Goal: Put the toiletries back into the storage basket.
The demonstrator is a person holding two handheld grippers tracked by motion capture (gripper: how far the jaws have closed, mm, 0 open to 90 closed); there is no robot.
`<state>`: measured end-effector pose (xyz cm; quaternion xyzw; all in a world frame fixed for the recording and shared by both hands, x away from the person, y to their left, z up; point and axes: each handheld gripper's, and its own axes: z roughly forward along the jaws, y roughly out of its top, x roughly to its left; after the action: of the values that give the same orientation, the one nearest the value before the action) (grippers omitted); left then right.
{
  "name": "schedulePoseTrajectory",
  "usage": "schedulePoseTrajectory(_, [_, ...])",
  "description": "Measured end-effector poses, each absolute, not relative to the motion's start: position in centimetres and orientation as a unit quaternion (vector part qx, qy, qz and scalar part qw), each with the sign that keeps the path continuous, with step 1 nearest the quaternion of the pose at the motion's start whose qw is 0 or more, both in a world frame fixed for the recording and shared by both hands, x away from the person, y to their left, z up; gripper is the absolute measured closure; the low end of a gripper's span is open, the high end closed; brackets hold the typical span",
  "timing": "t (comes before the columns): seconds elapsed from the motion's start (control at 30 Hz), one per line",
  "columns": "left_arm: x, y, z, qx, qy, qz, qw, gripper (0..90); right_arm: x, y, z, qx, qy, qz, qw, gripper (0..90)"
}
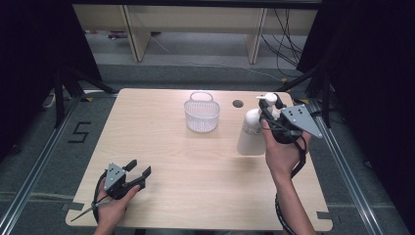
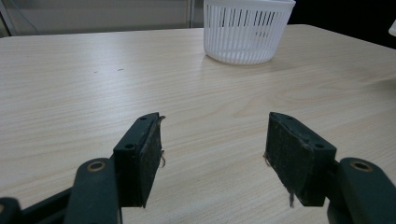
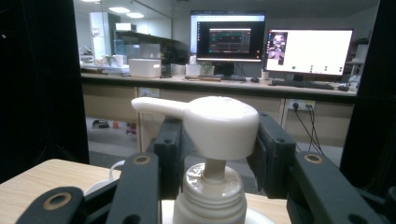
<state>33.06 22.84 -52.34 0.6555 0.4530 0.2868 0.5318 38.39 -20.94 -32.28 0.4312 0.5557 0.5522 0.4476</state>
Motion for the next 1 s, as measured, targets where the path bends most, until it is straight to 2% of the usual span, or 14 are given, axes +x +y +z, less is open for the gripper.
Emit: schedulePoseTrajectory(1.0, [33.1,22.9,-52.3,0.656,0.451,0.284,0.534,35.4,40.6,-17.7,-30.3,0.417,0.555,0.57,0.439,59.7])
